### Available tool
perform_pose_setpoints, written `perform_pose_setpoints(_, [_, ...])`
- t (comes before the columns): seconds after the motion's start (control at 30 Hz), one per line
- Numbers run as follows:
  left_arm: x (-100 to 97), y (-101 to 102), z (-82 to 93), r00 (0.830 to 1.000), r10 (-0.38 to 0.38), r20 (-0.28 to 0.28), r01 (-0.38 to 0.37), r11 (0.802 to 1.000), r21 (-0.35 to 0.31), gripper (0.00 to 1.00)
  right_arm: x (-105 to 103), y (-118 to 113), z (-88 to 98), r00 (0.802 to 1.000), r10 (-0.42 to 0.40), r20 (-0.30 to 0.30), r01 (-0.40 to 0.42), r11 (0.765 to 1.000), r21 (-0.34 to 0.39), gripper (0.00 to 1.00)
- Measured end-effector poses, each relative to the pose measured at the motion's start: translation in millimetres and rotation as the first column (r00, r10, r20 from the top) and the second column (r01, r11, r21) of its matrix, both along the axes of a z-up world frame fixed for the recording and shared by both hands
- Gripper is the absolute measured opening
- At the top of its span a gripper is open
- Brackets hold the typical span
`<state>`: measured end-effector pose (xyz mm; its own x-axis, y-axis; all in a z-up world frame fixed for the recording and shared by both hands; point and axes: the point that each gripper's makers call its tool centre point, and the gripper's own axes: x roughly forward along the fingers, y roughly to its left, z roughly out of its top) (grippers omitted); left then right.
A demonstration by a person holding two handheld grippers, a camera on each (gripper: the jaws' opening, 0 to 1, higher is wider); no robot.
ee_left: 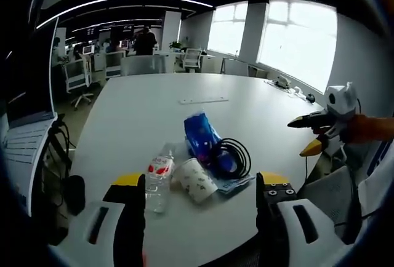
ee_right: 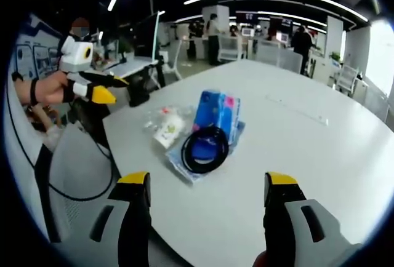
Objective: Arrange the tabletop items into an orderly group along one side of the table until the central work area is clear of visible clutter.
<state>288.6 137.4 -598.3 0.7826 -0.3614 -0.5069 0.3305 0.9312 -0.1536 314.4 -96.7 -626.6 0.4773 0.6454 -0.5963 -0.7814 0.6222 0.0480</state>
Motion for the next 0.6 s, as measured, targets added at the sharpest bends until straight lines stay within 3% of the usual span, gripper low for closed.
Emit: perform_pose_setpoints(0.6, [1.7, 0.6, -3.2, 1.0, -0.003, -0.009, 0.004, 1.0, 0.01, 0.73, -3.0, -4.6, -1.2, 1.0, -0.015, -0.008, 0.015, 1.0, 0.0, 0.73])
